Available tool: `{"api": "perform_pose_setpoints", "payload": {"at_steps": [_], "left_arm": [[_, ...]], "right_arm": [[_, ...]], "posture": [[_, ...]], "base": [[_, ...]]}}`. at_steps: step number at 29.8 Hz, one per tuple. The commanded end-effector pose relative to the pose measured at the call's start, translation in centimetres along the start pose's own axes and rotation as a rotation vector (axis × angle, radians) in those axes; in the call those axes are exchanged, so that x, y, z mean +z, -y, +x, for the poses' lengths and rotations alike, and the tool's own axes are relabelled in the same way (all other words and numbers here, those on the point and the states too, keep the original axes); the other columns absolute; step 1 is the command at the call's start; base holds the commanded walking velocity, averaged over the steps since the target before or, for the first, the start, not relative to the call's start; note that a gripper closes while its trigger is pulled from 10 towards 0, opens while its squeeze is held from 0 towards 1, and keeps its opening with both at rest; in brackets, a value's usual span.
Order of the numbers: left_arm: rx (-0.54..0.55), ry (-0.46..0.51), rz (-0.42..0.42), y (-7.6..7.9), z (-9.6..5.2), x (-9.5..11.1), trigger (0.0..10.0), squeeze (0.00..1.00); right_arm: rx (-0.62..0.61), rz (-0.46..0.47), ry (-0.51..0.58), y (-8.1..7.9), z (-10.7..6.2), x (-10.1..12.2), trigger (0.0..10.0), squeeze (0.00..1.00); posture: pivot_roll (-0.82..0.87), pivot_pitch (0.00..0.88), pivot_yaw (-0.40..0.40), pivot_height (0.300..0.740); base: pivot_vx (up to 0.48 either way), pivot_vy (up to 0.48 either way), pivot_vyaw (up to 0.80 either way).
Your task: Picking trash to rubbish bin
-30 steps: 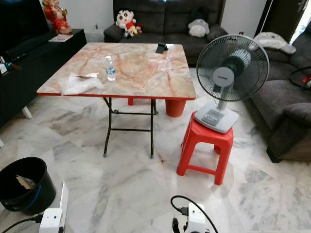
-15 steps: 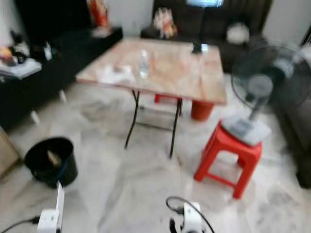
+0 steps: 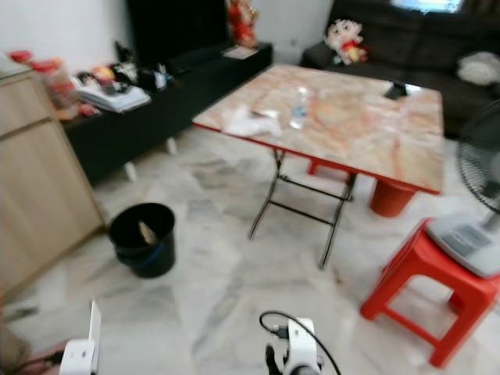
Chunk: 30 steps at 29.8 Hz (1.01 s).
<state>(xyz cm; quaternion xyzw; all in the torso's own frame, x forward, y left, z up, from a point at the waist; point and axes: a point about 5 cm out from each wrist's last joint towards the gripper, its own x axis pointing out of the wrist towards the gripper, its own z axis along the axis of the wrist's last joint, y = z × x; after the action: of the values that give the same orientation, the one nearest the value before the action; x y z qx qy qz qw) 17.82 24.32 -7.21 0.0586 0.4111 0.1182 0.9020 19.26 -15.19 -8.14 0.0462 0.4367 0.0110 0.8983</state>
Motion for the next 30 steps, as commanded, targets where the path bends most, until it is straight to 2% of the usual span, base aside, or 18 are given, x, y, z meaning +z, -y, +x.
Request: {"api": "perform_pose_setpoints", "payload": {"at_steps": [1,5,20,27,30], "left_arm": [[0.014,-0.001,0.001,-0.24,0.02,0.04,10.0,0.00],[0.016,-0.002,0.001,-0.22,0.02,0.04,10.0,0.00],[0.031,-0.009,0.002,-0.24,-0.01,-0.12,10.0,0.00],[0.033,-0.009,0.004,-0.24,-0.02,-0.15,10.0,0.00],[0.033,-0.009,0.004,-0.25,-0.02,-0.16,10.0,0.00]], "right_arm": [[0.000,-0.002,0.003,-0.09,0.06,0.22,10.0,0.00],[-0.002,-0.002,0.003,-0.07,0.06,0.24,10.0,0.00],[0.010,0.024,0.016,-0.46,0.15,0.57,10.0,0.00],[0.004,-0.025,0.023,-0.36,0.12,0.56,10.0,0.00],[0.010,-0.015,0.022,-0.43,0.11,0.52,10.0,0.00]], "posture": [[0.02,0.000,0.003,0.740],[0.02,0.000,0.002,0.740],[0.02,0.000,0.000,0.740],[0.02,0.000,0.001,0.740],[0.02,0.000,0.001,0.740]], "base": [[0.292,0.000,0.80],[0.299,0.000,0.71],[0.308,0.000,0.00],[0.314,0.000,0.00],[0.312,0.000,0.00]]}}
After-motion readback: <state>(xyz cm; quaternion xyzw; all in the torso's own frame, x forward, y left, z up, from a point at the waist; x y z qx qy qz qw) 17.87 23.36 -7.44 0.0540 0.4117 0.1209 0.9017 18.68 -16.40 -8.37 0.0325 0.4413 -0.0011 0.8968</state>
